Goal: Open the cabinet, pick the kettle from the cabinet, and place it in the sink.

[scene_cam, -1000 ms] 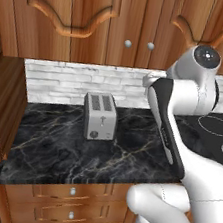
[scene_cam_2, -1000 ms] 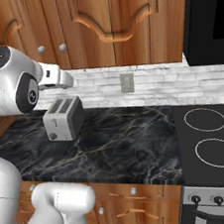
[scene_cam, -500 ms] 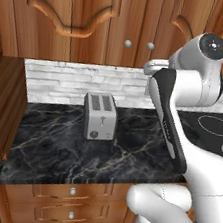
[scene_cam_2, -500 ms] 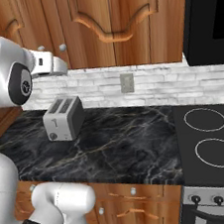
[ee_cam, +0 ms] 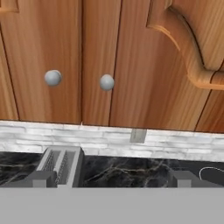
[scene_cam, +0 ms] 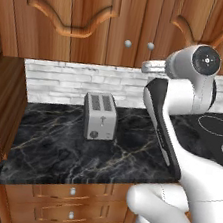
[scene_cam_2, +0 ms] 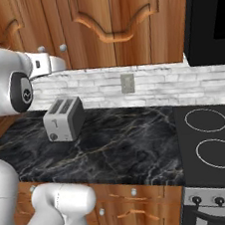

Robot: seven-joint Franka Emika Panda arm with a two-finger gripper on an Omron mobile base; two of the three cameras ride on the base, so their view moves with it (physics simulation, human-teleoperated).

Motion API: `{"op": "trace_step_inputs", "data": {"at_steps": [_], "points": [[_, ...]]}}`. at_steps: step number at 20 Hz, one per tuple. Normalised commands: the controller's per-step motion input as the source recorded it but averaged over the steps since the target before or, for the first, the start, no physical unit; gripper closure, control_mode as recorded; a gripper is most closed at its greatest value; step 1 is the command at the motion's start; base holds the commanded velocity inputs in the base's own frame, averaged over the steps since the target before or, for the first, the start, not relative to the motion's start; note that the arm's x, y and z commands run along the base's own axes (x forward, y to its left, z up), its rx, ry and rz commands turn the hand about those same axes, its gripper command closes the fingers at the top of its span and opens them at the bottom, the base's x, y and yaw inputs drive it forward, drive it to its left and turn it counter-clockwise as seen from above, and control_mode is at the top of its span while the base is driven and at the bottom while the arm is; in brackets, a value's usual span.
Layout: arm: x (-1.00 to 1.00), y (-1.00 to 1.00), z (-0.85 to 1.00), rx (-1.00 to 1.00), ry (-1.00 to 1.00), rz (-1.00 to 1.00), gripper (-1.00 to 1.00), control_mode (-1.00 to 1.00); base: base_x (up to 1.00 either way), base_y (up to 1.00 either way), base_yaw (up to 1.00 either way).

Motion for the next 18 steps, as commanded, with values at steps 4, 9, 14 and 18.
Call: {"op": "trace_step_inputs", "data": {"at_steps": [4,9,14,18], "points": [[0.14,0.00,0.20,0.00,0.03,0.00,-1.00,-1.00,0.00,0.00,0.00],[0.15,0.00,0.26,0.00,0.07,0.00,-1.00,-1.00,0.00,0.00,0.00],[0.23,0.00,0.20,0.00,0.09,0.00,-1.00,-1.00,0.00,0.00,0.00],[0.27,0.00,0.01,0.00,0.00,0.00,-1.00,-1.00,0.00,0.00,0.00]]}}
